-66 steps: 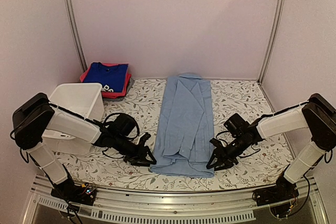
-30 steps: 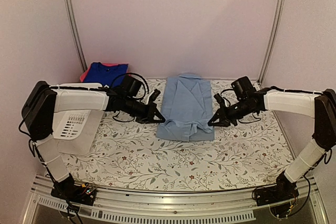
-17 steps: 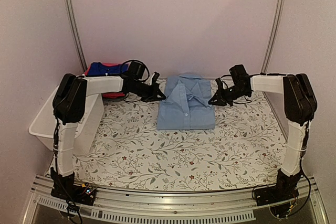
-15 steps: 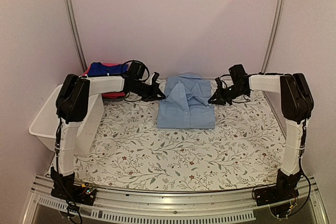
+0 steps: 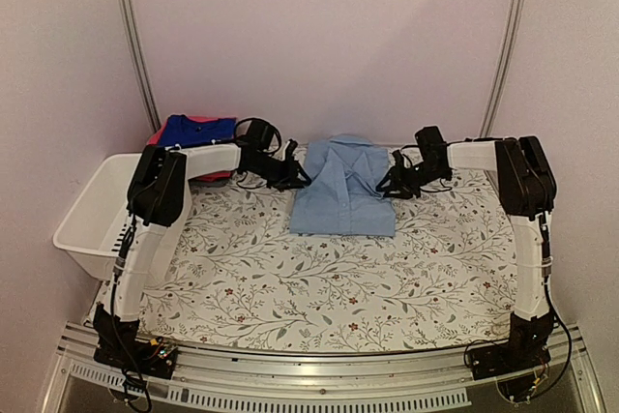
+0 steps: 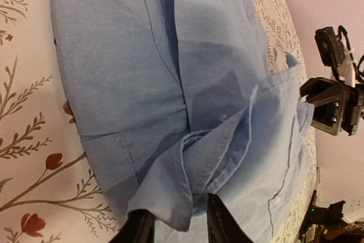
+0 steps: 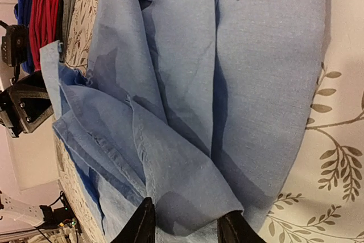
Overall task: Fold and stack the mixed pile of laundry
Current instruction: Fold the rectangle-folded shirt at the center of the board, then adjust the rectangle-folded shirt at the center of the board.
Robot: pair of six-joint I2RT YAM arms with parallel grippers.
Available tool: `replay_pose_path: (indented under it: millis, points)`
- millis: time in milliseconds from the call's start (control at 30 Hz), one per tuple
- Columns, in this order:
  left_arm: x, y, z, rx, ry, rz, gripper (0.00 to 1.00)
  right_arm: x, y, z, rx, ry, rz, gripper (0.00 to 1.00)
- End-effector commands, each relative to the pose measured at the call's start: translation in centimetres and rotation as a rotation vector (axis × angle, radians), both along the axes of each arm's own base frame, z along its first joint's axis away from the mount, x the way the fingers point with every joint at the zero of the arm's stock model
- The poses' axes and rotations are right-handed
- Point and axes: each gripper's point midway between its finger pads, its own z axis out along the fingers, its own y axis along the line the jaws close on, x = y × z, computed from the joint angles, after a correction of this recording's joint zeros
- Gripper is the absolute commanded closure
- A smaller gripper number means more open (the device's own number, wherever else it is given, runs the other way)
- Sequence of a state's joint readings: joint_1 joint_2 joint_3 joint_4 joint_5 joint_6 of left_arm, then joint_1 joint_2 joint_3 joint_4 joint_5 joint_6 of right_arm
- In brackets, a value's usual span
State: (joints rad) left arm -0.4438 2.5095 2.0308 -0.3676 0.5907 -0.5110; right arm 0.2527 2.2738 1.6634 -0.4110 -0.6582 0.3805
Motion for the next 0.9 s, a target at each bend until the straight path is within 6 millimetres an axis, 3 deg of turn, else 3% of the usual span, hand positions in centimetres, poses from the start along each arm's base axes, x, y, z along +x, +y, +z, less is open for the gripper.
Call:
replay_pose_path:
  millis: [0,100,200,267,367,500,667,767,867]
  points:
    - [0.5,1.0,2.3,0.031,-0.049,0.006,0.57,1.5,-1.1,3.9,0.028,-0.064,-0.037,0.58]
    - [1.4,2.6,5.8,0.056,-0.131,0.045,0.38,1.4,-2.6,7.1,0.031,-0.103,-0.067,0.47]
    - [1.6,5.2,8.6,0.063,-0.169,0.089,0.27,0.1,-3.5,9.1,0.003,-0.135,-0.07,0.33]
    - [1.0,6.5,9.8,0.076,-0.189,0.103,0.21,-1.1,-3.9,9.9,-0.008,-0.142,-0.06,0.29]
    - [-1.3,6.4,10.3,0.058,-0.194,0.055,0.15,-3.3,-3.2,10.7,0.039,-0.142,-0.023,0.31]
    - [-4.4,3.4,10.1,-0.04,-0.175,-0.049,0.11,-6.1,0.9,11.5,0.164,-0.121,0.078,0.38]
    - [-7.0,-1.6,10.2,-0.181,-0.14,-0.153,0.11,-7.7,7.1,11.5,0.302,-0.073,0.187,0.43]
    - [-8.4,-4.4,10.0,-0.296,-0.091,-0.203,0.1,-8.0,9.1,9.8,0.37,-0.008,0.209,0.43]
    - [-9.5,-6.5,8.1,-0.327,-0.038,-0.239,0.07,-8.2,9.7,7.1,0.418,0.072,0.198,0.42]
